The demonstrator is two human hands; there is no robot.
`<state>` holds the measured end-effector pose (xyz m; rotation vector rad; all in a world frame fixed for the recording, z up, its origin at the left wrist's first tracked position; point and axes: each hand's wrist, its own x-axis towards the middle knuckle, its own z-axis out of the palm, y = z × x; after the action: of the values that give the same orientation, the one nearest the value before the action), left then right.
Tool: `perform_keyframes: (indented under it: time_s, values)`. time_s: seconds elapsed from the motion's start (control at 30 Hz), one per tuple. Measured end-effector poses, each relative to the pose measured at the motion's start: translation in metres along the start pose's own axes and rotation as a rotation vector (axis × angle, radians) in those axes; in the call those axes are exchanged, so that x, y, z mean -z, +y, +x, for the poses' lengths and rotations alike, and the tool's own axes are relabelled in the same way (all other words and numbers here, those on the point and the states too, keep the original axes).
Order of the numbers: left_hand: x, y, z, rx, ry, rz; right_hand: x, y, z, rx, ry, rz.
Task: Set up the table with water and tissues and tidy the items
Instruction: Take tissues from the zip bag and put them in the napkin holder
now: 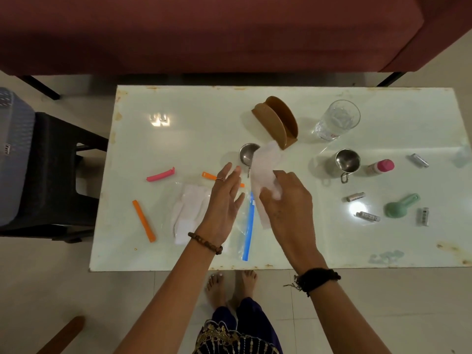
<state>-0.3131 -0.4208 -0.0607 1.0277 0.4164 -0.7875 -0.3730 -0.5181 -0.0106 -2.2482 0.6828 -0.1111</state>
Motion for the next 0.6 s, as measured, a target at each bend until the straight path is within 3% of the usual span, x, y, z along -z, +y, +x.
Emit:
perform_keyframes:
  time_s: [0.07, 0.17, 0.3, 0.43, 0.6]
  values:
    - [0.000, 0.001, -0.005, 0.012, -0.025, -0.084, -0.002, -0.005, -0.005, 0.169, 0.034, -0.266]
    - [-0.003, -0.001, -0.011, 0.035, -0.114, -0.155, -0.010, -0.010, -0.014, 0.298, -0.053, -0.381]
    - [0.003, -0.002, -0.014, 0.044, -0.088, -0.134, -0.013, -0.008, -0.016, 0.201, -0.188, -0.184]
    - [0.008, 0.002, -0.016, 0.073, -0.095, -0.202, -0.013, -0.006, -0.013, 0.066, -0.157, 0.126]
    - [0.005, 0.008, -0.020, 0.094, -0.157, -0.311, -0.015, -0.007, -0.008, 0.081, -0.143, 0.116]
